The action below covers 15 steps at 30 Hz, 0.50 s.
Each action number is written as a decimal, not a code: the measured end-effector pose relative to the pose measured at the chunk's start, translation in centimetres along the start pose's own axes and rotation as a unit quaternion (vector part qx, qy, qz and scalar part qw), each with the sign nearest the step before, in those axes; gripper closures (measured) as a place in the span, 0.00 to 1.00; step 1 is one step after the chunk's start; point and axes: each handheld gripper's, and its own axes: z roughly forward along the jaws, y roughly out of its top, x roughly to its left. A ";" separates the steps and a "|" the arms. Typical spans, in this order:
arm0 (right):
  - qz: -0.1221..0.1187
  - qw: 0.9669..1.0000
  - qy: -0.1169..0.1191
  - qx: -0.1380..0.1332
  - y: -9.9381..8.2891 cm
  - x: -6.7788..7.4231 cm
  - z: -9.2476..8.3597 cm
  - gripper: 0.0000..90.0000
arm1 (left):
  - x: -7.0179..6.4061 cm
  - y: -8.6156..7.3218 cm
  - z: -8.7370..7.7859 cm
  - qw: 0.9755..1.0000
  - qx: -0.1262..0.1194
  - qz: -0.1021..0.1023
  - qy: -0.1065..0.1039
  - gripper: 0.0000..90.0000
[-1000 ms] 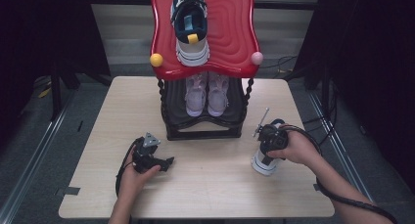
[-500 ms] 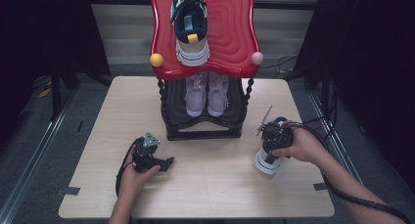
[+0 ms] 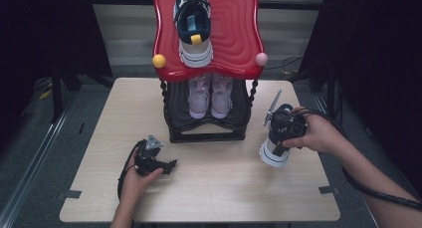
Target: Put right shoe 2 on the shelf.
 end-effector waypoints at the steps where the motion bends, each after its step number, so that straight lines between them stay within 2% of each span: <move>1: -0.002 1.000 -0.001 -0.002 0.0 0.1 -0.6 0.79 | 0.0 0.0 0.0 1.000 0.000 0.000 0.000 0.06; 6: -0.013 1.000 -0.008 -0.007 0.4 0.4 -3.8 0.79 | 0.0 0.0 0.0 1.000 0.002 0.000 -0.001 0.06; 7: -0.013 1.000 -0.008 -0.007 0.4 0.4 -3.8 0.79 | 0.0 0.0 0.0 1.000 0.002 0.000 -0.001 0.06; 8: -0.019 1.000 -0.013 -0.006 0.5 0.5 -5.0 0.79 | 0.0 0.0 0.0 1.000 0.002 0.000 -0.001 0.06; 9: -0.019 1.000 -0.013 -0.006 0.5 0.5 -5.0 0.79 | 0.0 0.0 0.0 1.000 0.002 0.000 -0.001 0.06; 10: -0.021 1.000 -0.018 -0.003 0.8 0.7 -6.3 0.79 | 0.0 0.0 0.0 1.000 0.002 0.000 -0.001 0.06; 15: -0.029 0.999 -0.032 -0.004 1.4 1.0 -9.1 0.79 | 0.0 0.0 0.0 1.000 0.002 0.000 -0.002 0.06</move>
